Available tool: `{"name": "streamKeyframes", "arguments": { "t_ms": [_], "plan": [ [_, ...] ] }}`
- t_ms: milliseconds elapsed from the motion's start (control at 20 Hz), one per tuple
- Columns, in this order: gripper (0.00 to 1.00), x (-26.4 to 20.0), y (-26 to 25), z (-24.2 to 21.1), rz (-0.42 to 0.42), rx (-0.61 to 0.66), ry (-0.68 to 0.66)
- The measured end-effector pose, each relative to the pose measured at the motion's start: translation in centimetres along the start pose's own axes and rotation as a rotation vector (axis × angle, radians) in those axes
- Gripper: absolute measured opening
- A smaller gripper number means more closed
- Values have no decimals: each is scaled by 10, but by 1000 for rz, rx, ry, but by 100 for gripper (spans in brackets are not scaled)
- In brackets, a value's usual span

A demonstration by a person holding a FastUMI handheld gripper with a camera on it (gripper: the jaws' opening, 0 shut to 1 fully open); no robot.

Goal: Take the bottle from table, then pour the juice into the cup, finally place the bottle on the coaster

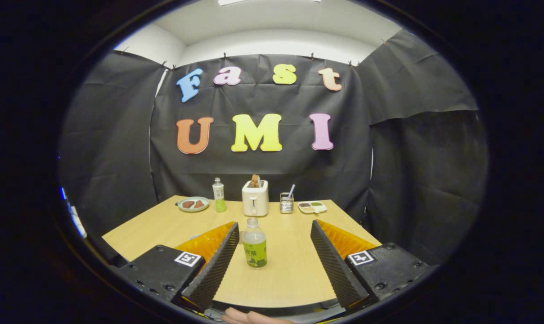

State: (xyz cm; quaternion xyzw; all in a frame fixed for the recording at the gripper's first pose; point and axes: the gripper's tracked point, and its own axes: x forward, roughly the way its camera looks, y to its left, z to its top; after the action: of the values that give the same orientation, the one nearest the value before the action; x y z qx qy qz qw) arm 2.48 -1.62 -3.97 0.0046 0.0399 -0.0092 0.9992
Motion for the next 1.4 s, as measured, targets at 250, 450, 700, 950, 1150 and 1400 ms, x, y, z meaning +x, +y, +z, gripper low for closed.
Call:
{"name": "streamKeyframes", "arguments": {
  "t_ms": [250,450,700,950,1150,1400],
  "plan": [
    [100,31,3,-21,18,-3,4],
    [100,71,12,-52,34,-15,27],
    [100,113,37,-91,99,-17,55],
    [100,150,48,-110,128,-24,10],
    [100,181,45,-129,118,-12,29],
    [100,216,45,-124,130,18,9]
  ]
}}
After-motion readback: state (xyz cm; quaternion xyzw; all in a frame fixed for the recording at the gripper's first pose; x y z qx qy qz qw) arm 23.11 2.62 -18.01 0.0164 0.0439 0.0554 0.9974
